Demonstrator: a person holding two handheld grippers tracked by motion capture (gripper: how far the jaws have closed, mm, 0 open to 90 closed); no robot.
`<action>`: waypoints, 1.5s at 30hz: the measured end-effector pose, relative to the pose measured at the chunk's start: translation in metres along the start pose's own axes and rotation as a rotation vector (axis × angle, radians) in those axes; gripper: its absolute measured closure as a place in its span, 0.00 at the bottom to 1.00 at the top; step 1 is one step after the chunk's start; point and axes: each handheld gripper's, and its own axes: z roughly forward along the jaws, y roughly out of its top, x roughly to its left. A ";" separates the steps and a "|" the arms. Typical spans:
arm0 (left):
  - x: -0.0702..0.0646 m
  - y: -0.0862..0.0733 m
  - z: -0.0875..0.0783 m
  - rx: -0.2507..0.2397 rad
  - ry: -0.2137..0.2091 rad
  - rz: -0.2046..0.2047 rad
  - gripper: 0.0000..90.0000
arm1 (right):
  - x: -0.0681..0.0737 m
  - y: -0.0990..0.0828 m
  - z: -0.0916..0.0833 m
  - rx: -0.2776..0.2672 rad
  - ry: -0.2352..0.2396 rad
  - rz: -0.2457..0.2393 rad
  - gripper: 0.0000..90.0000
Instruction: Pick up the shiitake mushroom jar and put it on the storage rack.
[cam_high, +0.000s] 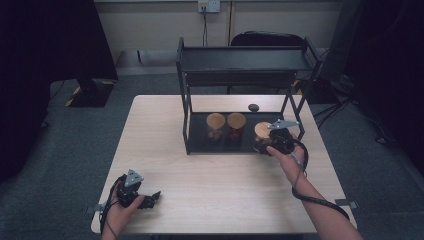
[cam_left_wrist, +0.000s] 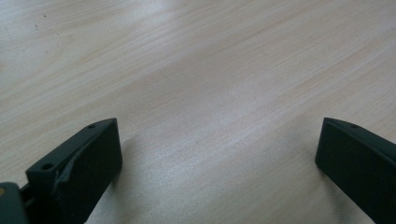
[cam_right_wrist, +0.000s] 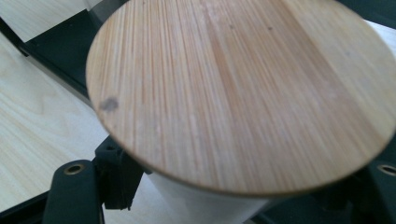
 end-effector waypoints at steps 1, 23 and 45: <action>0.000 0.000 0.000 0.000 0.000 0.000 0.00 | -0.001 0.001 0.001 -0.001 0.000 0.000 0.28; 0.000 0.000 0.000 0.000 0.000 0.000 0.00 | -0.007 0.004 0.028 0.023 -0.043 0.009 0.28; 0.000 0.000 0.000 0.000 0.000 0.000 0.00 | -0.015 0.007 0.050 0.041 -0.061 0.039 0.28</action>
